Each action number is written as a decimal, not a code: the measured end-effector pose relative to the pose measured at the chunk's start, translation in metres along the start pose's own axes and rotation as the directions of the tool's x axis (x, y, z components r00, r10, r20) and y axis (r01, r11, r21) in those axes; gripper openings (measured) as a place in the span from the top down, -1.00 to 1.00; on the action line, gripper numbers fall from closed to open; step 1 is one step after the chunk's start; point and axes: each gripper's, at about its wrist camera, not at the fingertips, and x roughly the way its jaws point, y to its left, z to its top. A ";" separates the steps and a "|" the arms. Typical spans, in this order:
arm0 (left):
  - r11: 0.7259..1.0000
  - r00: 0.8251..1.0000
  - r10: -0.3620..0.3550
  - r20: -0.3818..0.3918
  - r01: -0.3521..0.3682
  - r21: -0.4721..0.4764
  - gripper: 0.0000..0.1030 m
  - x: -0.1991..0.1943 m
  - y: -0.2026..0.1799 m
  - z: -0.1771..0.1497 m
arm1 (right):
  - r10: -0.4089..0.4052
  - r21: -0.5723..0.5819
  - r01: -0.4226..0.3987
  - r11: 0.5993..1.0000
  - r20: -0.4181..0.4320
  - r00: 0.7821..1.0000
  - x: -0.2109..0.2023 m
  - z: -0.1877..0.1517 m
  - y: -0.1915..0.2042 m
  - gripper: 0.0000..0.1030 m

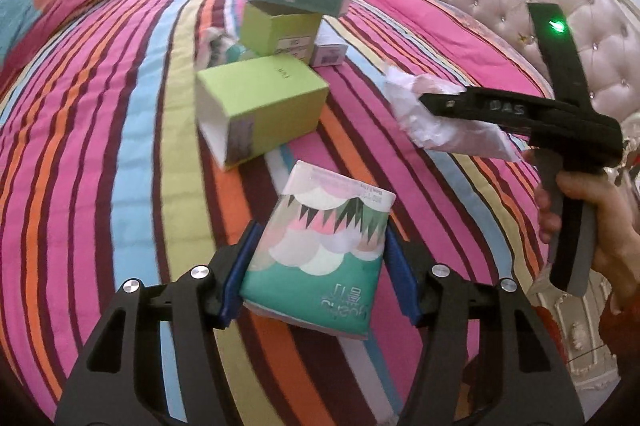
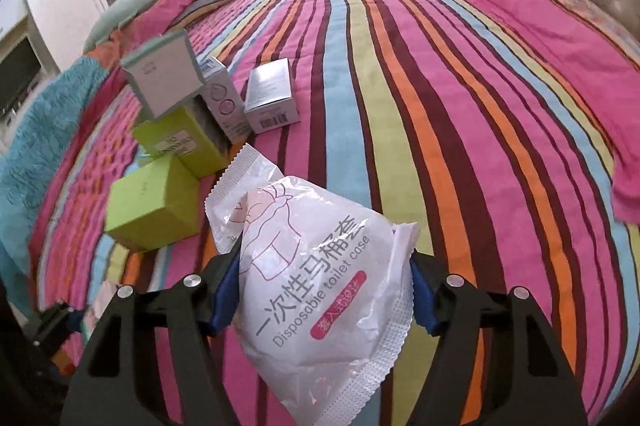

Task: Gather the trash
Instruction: 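Carry the tissue pack and the packet down over the wastebasket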

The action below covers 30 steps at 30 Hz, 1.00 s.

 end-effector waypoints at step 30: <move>0.999 1.000 -0.008 0.008 0.008 0.048 -0.14 -0.098 -0.011 -0.094 | 0.146 0.143 -0.144 0.979 -0.002 0.989 -0.091 -0.087 0.024 -0.27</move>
